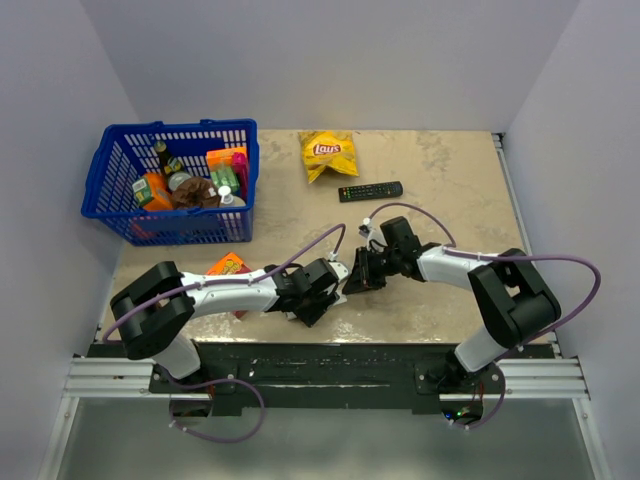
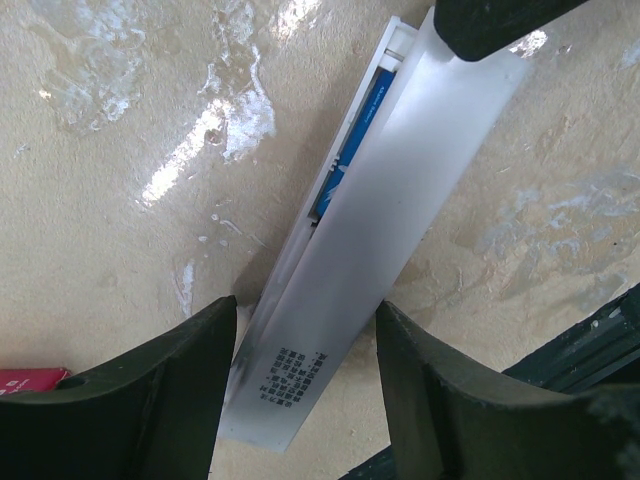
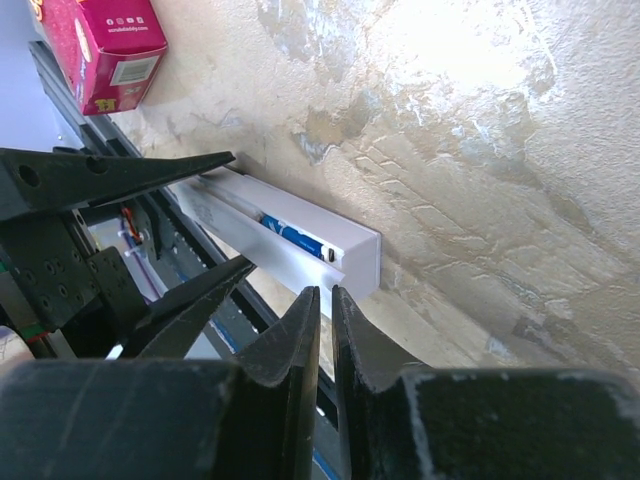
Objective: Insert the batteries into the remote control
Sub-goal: Load the battery cover into the remote control.
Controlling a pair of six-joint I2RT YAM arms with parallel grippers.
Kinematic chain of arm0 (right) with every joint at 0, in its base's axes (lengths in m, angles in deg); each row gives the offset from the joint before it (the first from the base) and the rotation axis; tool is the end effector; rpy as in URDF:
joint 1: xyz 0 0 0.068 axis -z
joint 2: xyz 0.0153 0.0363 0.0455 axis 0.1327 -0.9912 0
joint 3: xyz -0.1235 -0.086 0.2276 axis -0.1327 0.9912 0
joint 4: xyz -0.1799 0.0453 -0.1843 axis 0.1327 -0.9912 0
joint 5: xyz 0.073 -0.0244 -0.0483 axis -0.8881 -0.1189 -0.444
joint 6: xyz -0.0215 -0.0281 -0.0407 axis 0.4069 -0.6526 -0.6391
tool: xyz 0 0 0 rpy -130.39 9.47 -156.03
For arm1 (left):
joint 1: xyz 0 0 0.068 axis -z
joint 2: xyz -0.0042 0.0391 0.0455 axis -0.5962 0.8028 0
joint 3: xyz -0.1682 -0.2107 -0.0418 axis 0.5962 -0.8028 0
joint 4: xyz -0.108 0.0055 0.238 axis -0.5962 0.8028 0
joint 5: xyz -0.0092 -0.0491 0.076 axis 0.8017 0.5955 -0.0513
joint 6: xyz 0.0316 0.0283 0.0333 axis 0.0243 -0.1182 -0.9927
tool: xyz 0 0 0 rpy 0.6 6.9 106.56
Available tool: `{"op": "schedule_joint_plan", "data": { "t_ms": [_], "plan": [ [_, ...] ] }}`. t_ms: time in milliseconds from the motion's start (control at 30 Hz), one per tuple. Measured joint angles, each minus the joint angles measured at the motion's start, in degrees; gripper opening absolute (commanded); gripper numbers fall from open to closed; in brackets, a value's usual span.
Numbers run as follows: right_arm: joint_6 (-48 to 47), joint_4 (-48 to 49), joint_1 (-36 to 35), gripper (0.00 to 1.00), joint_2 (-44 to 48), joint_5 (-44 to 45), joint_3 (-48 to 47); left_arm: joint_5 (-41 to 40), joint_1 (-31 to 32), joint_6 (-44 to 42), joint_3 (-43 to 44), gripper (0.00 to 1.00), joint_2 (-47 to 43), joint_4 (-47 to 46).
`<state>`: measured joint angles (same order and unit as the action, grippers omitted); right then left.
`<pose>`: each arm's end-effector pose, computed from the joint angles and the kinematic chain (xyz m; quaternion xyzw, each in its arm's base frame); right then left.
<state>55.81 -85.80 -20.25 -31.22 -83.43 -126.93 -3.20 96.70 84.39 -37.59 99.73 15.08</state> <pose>0.2408 0.1526 0.1424 -0.0643 0.8997 0.4217 0.0929 0.1501 -0.2494 0.1599 0.3600 0.9047 -0.0650 0.2182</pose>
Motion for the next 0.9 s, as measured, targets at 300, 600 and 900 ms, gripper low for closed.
{"op": "schedule_joint_plan", "data": {
  "t_ms": [300, 600, 900],
  "plan": [
    [-1.3, -2.2, -0.2, 0.20, 1.1, 2.6, 0.0, -0.3, 0.0, 0.0, 0.0, 0.62, 0.0, 0.0],
    [-1.9, -2.5, -1.5, 0.21, 1.2, 3.5, -0.1, -0.4, 0.0, 0.0, 0.0, 0.62, 0.0, -0.1],
    [-1.9, -2.5, -2.2, 0.20, 1.1, 3.8, -1.0, -0.4, 0.0, 0.0, 0.0, 0.61, -0.1, -0.1]
  ]
}}
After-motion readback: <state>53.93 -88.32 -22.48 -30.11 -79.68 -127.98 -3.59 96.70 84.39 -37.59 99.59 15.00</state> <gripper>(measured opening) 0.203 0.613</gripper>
